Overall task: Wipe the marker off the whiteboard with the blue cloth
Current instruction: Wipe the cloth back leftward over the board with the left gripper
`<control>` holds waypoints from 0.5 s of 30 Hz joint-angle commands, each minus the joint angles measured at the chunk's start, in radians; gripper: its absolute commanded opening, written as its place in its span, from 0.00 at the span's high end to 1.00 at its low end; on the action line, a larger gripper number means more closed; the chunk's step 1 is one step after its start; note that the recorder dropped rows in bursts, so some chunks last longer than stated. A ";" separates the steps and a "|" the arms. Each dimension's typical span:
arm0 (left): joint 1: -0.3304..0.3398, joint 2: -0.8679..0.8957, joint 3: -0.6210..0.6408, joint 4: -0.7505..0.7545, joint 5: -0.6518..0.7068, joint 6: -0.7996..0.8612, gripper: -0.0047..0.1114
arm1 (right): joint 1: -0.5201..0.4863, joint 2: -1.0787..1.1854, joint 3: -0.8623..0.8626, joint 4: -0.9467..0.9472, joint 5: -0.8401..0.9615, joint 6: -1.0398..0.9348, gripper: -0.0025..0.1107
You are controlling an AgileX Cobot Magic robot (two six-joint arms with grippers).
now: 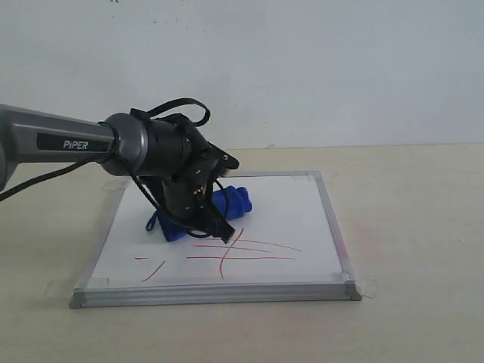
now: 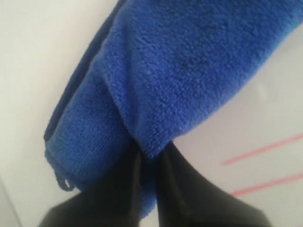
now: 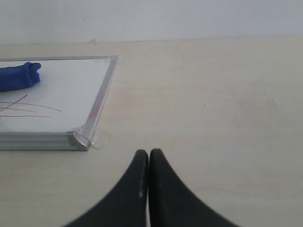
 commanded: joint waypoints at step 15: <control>0.052 0.052 -0.080 -0.192 0.045 0.140 0.93 | -0.003 -0.004 -0.001 -0.002 -0.010 0.000 0.98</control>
